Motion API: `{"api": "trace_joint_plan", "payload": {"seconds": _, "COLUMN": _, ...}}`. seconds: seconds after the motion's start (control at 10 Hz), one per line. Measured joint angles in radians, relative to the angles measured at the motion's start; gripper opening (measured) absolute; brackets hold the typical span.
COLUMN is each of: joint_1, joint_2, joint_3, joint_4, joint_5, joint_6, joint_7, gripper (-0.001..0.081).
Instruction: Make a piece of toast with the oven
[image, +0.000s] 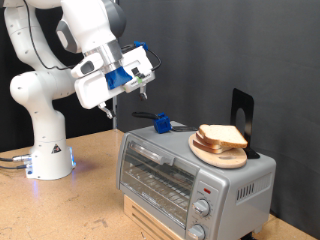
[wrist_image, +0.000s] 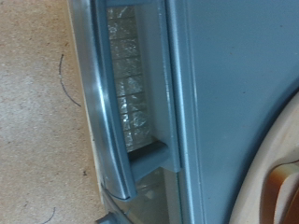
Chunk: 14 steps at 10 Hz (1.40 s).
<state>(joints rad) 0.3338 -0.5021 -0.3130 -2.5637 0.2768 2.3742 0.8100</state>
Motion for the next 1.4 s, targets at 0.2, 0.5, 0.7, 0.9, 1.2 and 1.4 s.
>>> {"api": "trace_joint_plan", "payload": {"seconds": 0.2, "joint_1": -0.001, "joint_2": 0.003, "joint_3": -0.015, "joint_4": -0.034, "joint_5": 0.01, "joint_6": 0.033, "joint_7": -0.022, "gripper": 0.0808}}
{"api": "trace_joint_plan", "payload": {"seconds": 0.5, "joint_1": -0.008, "joint_2": 0.085, "joint_3": -0.004, "joint_4": -0.1, "joint_5": -0.035, "joint_6": 0.158, "joint_7": -0.013, "gripper": 0.0808}}
{"api": "trace_joint_plan", "payload": {"seconds": 0.7, "joint_1": -0.002, "joint_2": 0.161, "joint_3": 0.008, "joint_4": -0.129, "joint_5": -0.028, "joint_6": 0.268, "joint_7": -0.012, "gripper": 0.0808}}
{"api": "trace_joint_plan", "payload": {"seconds": 0.9, "joint_1": 0.018, "joint_2": 0.205, "joint_3": 0.008, "joint_4": -0.133, "joint_5": 0.009, "joint_6": 0.326, "joint_7": -0.027, "gripper": 0.0808}}
{"api": "trace_joint_plan", "payload": {"seconds": 1.2, "joint_1": 0.006, "joint_2": 0.207, "joint_3": -0.012, "joint_4": -0.126, "joint_5": 0.003, "joint_6": 0.309, "joint_7": -0.073, "gripper": 0.0808}}
{"api": "trace_joint_plan", "payload": {"seconds": 1.4, "joint_1": -0.054, "joint_2": 0.208, "joint_3": -0.018, "joint_4": -0.117, "joint_5": -0.082, "joint_6": 0.259, "joint_7": -0.073, "gripper": 0.0808}}
